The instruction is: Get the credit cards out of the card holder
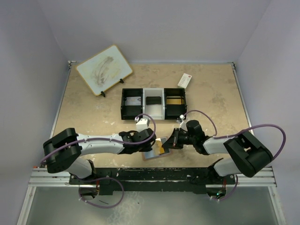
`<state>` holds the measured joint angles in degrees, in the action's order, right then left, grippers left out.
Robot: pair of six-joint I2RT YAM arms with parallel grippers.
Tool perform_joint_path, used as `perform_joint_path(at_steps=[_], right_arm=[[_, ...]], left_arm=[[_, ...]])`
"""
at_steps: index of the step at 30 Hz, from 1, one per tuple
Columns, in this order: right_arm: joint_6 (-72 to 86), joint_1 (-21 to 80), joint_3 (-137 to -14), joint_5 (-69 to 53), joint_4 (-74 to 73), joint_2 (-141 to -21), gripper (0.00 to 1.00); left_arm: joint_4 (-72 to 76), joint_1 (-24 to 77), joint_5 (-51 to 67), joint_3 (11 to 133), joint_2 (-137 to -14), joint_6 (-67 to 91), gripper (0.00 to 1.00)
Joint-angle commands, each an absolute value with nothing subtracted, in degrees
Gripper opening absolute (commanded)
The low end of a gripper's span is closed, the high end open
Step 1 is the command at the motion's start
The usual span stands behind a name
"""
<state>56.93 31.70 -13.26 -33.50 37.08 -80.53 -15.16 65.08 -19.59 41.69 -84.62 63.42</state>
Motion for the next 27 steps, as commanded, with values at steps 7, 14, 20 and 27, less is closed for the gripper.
perform_joint_path(at_steps=[7,14,20,27], right_arm=[[56.6,31.2,-12.7,-34.8,41.2,-83.8,0.00],[57.4,31.2,-12.2,-34.2,41.8,-83.2,0.00],[57.9,31.2,-12.1,-35.1,44.4,-83.8,0.01],[60.3,31.3,-11.9,-36.8,50.3,-85.7,0.07]], left_arm=[[-19.2,65.2,-22.5,46.5,-82.8,57.5,0.26],[-10.5,65.2,-16.9,46.0,-82.5,57.3,0.30],[-12.0,65.2,-17.4,42.1,-84.8,61.0,0.26],[-14.4,65.2,-18.4,39.6,-83.7,60.1,0.19]])
